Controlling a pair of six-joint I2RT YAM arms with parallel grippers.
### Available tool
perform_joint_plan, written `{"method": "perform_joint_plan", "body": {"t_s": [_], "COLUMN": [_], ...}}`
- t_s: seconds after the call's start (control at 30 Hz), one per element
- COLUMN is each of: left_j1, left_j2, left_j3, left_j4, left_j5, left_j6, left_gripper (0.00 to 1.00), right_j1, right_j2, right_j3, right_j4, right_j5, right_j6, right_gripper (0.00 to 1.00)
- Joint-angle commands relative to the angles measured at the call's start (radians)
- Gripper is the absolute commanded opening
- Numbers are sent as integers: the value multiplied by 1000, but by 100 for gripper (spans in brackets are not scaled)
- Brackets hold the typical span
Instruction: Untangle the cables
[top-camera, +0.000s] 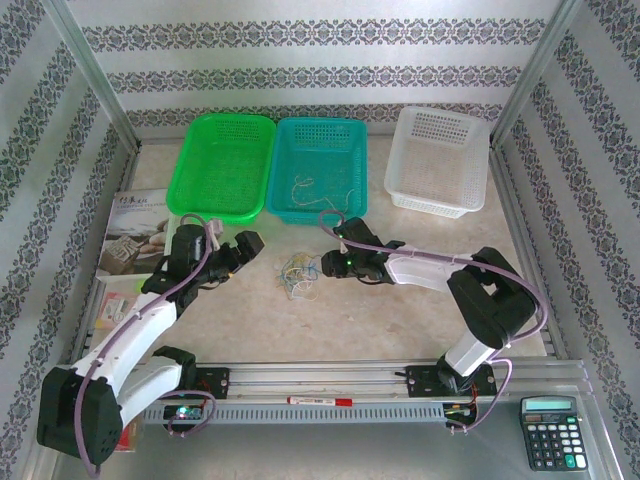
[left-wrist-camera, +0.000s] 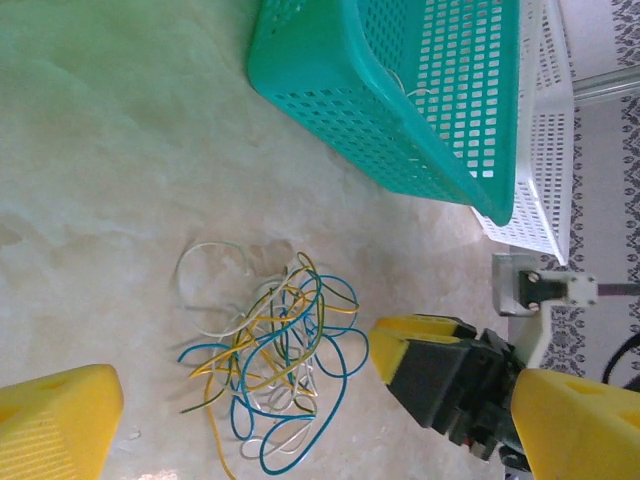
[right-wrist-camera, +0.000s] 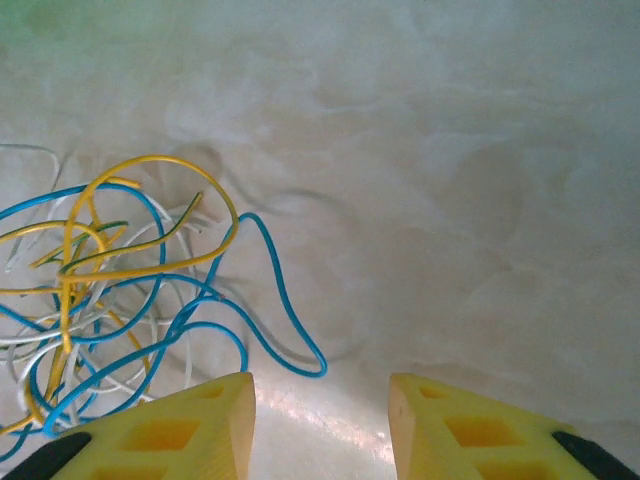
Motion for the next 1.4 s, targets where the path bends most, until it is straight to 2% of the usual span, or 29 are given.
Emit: {"method": "perform_joint_plan", "body": {"t_s": [0.0, 0.37, 0.4, 0.53, 0.57, 0.87, 1.13, 1.37], "left_j1": [-18, -42, -43, -47, -47, -51, -51, -52], "left_j2": [9, 48, 49, 46, 45, 44, 41, 25], "left_j3": [24, 20, 19, 21, 21, 30, 40, 27], "left_j4": [53, 93, 92, 89, 85, 71, 69, 128], "left_j5": [3, -3, -4, -4, -5, -17, -14, 43], "left_j6": [-20, -28, -27, -22, -17, 34, 93, 153], "left_gripper": [100, 100, 100, 100, 100, 100, 100, 100], "right_j1": [-4, -4, -4, -7, -8, 17, 32, 37], "right_j2": [27, 95, 98, 59, 35, -268, -344, -372], "right_j3": [11, 31, 32, 35, 37, 106, 147, 153], "right_j4": [57, 94, 95, 85, 73, -26, -4, 12], "right_j5": [-24, -35, -37, -60, -67, -90, -123, -116], "right_j6": [24, 30, 29, 16, 11, -7, -26, -29], "right_gripper": [39, 33, 31, 4, 0, 0, 0, 0]}}
